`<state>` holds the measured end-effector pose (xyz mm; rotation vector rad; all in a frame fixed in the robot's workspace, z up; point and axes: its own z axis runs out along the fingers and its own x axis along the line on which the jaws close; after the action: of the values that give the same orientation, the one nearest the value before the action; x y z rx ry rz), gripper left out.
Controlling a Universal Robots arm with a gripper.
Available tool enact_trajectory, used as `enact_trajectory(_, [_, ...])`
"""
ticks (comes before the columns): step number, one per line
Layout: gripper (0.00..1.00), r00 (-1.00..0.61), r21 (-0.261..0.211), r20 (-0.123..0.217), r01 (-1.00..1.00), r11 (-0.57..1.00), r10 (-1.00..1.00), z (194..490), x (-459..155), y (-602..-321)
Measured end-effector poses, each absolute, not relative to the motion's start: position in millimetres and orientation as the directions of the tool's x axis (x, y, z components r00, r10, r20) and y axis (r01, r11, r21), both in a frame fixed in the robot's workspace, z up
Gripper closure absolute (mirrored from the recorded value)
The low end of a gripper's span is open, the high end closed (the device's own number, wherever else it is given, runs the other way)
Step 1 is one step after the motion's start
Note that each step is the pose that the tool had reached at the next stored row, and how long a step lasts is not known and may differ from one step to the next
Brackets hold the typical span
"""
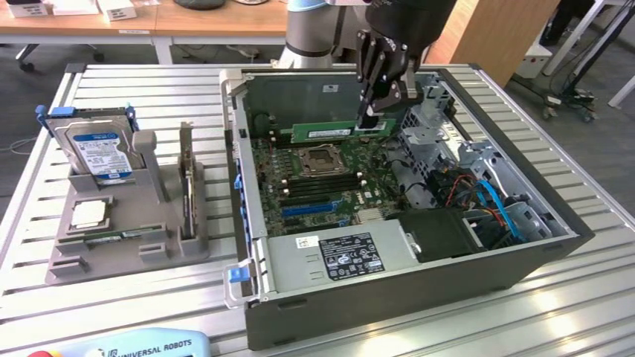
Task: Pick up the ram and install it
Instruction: 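Pick up the ram and move it above insertion slot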
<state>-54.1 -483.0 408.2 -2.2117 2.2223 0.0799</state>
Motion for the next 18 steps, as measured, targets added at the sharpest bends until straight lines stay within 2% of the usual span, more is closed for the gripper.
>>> enact_trajectory(18, [0.89,-0.005,0.032,-0.04,-0.999,0.004,-0.999,407.8,-54.1,-430.8])
